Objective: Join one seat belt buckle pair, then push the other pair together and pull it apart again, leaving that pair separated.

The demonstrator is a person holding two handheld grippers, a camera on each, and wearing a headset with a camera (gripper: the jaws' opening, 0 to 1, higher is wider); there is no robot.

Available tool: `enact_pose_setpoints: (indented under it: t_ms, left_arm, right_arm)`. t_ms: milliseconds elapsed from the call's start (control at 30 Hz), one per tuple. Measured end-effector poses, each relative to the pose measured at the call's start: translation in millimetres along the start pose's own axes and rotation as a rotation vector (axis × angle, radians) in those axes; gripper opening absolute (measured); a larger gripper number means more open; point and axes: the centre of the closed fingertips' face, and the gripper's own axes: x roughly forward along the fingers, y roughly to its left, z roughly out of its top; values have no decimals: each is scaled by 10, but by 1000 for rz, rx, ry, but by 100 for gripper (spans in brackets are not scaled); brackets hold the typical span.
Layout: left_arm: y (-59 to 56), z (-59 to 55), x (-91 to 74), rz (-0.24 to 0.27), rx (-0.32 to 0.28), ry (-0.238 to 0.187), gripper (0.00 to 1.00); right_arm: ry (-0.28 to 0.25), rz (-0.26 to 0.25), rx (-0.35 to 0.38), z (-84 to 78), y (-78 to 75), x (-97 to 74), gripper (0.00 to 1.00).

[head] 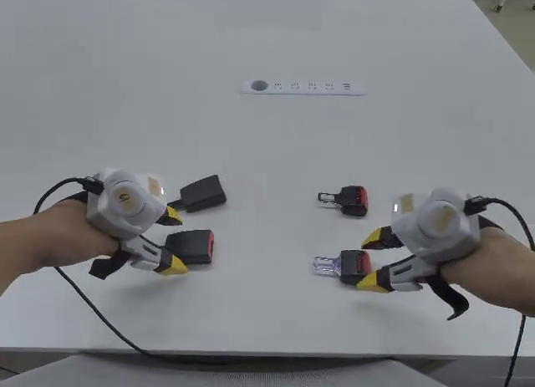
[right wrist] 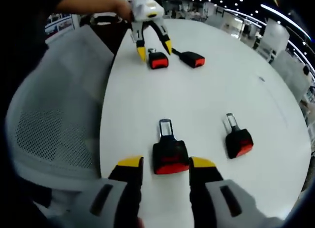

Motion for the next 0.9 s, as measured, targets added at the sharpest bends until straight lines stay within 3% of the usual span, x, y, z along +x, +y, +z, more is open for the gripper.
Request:
enact_pose_setpoints:
  t_ms: [300,333,467,600,900]
  left_arm:
    - [-73,10,111,-69,70,47,45]
    - [-76,34,112,-75,62,37,43]
    - [-90,38,114,-93,73,49,40]
    - [-120,41,112,-104,90,54,39]
    - [-191,75,93,-101,104,80,37]
  right_arm:
    - [72,47,-30,-86,-26,197,39]
    - [82,54,-33,-109,-30,212,38]
    - [47,68,-34,-99,-69,227,35]
    - [55,94,-54,-105,-63,219,34]
    - [75,94,-77,-111,-59,222,34]
